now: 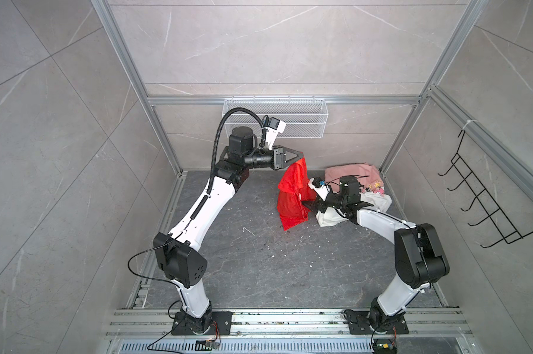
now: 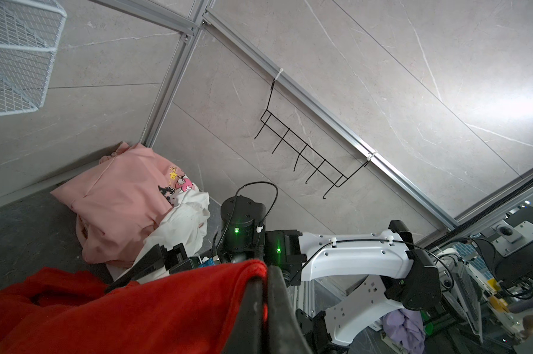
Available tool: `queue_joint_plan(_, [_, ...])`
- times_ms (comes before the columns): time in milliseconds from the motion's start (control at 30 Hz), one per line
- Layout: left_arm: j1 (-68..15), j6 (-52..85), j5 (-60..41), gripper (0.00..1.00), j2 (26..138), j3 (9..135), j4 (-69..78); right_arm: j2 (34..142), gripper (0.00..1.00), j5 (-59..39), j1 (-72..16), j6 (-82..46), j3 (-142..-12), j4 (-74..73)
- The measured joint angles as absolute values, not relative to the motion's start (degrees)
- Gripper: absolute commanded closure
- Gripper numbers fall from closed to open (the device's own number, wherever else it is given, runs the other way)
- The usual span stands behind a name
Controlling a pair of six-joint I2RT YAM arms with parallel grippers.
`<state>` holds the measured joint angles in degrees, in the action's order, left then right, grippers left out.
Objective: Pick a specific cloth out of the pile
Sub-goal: 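Grasp the hanging red cloth with the right gripper while the left holds it up, then lift the red cloth with both grippers and draw it toward the robot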
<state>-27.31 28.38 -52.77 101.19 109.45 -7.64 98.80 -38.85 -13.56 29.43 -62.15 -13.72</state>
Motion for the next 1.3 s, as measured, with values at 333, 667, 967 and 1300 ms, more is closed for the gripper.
queue_joint_plan(333, [-26.41,28.21,-52.45,1.0,99.46,105.93,-7.25,98.74,0.68,-40.69,-13.61,26.0,-62.15,-15.11])
queue_joint_plan(667, [-24.12,28.51,-49.06,1.0,96.01,101.97,-4.93,94.48,0.83,-40.03,-15.03,22.2,-62.17,-15.11])
queue_joint_plan(967, [-21.54,29.58,-44.53,1.0,92.66,100.55,-3.84,90.67,0.93,-37.39,-17.32,20.27,-64.45,-13.06])
queue_joint_plan(1300, [-20.84,30.0,-41.45,1.0,86.8,98.28,-3.79,83.74,0.96,-33.93,-21.28,20.32,-66.11,-8.84])
